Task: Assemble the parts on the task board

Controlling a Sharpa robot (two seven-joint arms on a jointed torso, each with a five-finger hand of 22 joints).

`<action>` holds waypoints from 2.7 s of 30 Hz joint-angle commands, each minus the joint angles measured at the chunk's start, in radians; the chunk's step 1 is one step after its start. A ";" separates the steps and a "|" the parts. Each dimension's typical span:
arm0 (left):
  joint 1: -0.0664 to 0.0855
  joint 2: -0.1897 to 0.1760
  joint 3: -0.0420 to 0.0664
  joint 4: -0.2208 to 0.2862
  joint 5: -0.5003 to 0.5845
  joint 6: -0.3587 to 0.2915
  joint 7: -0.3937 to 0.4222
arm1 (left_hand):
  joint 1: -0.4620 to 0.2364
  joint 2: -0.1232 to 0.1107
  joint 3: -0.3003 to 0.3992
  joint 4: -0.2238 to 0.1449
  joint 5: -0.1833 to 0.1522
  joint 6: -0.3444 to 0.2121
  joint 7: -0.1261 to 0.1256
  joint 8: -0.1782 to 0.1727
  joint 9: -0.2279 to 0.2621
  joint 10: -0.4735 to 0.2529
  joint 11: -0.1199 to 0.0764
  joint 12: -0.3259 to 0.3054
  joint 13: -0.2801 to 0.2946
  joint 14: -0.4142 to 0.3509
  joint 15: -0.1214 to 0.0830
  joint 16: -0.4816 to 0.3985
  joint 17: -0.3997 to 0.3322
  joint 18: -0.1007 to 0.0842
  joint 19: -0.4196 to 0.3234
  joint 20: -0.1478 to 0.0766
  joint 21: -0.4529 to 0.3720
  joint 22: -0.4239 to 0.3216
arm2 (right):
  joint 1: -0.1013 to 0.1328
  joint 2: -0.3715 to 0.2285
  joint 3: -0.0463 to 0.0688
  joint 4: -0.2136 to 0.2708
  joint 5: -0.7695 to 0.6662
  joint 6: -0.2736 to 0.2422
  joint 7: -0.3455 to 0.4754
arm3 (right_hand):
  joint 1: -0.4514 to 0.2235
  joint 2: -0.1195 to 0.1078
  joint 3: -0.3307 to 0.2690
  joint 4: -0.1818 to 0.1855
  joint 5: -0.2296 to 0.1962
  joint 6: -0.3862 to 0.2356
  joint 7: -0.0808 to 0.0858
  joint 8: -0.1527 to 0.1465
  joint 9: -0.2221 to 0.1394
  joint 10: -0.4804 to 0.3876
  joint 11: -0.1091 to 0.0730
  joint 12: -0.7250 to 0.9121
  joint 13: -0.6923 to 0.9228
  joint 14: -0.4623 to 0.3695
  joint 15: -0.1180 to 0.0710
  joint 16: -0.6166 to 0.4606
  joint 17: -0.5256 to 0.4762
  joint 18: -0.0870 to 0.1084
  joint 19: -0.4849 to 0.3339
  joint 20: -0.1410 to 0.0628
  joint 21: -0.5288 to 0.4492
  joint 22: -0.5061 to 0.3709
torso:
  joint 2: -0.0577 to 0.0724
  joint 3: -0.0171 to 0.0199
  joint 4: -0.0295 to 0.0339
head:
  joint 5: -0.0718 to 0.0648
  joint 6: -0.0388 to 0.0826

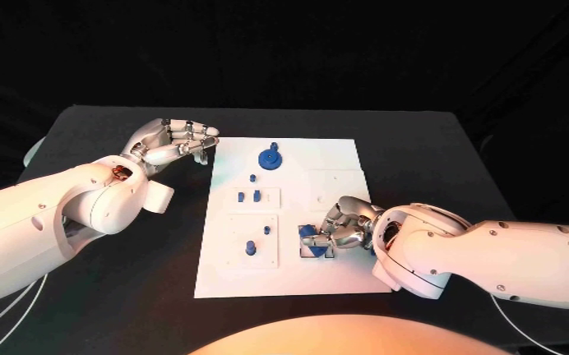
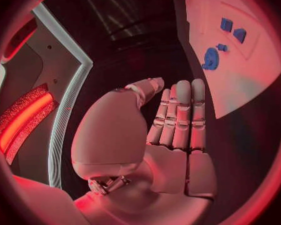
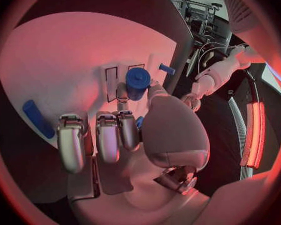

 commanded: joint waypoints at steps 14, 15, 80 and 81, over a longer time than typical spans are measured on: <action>-0.001 -0.001 0.000 0.004 0.006 0.016 0.002 | -0.003 0.006 -0.004 -0.004 0.005 0.002 0.001 0.003 -0.002 -0.007 -0.001 0.004 0.001 -0.006 -0.003 -0.005 -0.001 0.014 -0.007 0.001 -0.007 -0.002 | -0.004 -0.004 -0.002 0.010 -0.077 0.034 -0.009 | -0.141 -0.062 -0.137 0.005 -0.142 -0.012 0.004 0.016 0.013 0.058 -0.003 -0.023 0.189 0.105 -0.005 0.002 0.250 -0.014 0.105 -0.006 0.005 0.263 | 0.000 0.0002 -0.0009 | 0.001 0.004; -0.001 -0.001 0.000 0.004 0.006 0.016 0.002 | -0.003 0.006 -0.004 -0.004 0.005 0.002 0.001 0.003 -0.002 -0.007 -0.001 0.004 0.001 -0.006 -0.003 -0.005 -0.001 0.014 -0.007 0.001 -0.007 -0.002 | -0.004 -0.006 -0.002 0.013 -0.080 0.036 -0.008 | -0.141 -0.062 -0.137 0.005 -0.142 -0.012 0.004 0.016 0.013 0.058 -0.003 -0.023 0.189 0.105 -0.005 0.002 0.250 -0.014 0.105 -0.006 0.005 0.263 | 0.000 0.0005 -0.0009 | 0.001 0.004; -0.001 -0.007 -0.002 0.000 0.007 0.022 -0.006 | -0.004 0.011 -0.003 -0.002 0.005 0.003 0.001 0.004 -0.003 -0.008 -0.001 0.006 0.001 -0.006 -0.003 -0.005 -0.001 0.015 -0.007 0.001 -0.008 -0.003 | -0.003 -0.029 -0.002 0.021 -0.159 0.138 0.071 | 0.131 -0.051 -0.047 -0.001 -0.126 0.001 0.002 0.013 -0.011 0.069 -0.006 -0.008 0.209 0.108 -0.006 0.007 0.263 -0.014 0.105 -0.006 0.005 0.263 | 0.000 -0.0005 -0.0012 | 0.002 -0.002; -0.001 -0.007 -0.002 0.000 0.007 0.023 -0.006 | -0.004 0.011 -0.003 -0.002 0.005 0.003 0.001 0.004 -0.003 -0.008 -0.001 0.006 0.001 -0.006 -0.003 -0.005 -0.001 0.015 -0.007 0.001 -0.008 -0.003 | -0.003 -0.029 -0.002 0.021 -0.162 0.142 0.075 | 0.130 -0.062 -0.040 -0.001 -0.143 0.002 0.002 0.013 -0.011 0.070 -0.006 -0.008 0.209 0.108 -0.006 0.007 0.263 -0.014 0.105 -0.006 0.005 0.263 | 0.000 -0.0004 -0.0010 | 0.001 -0.002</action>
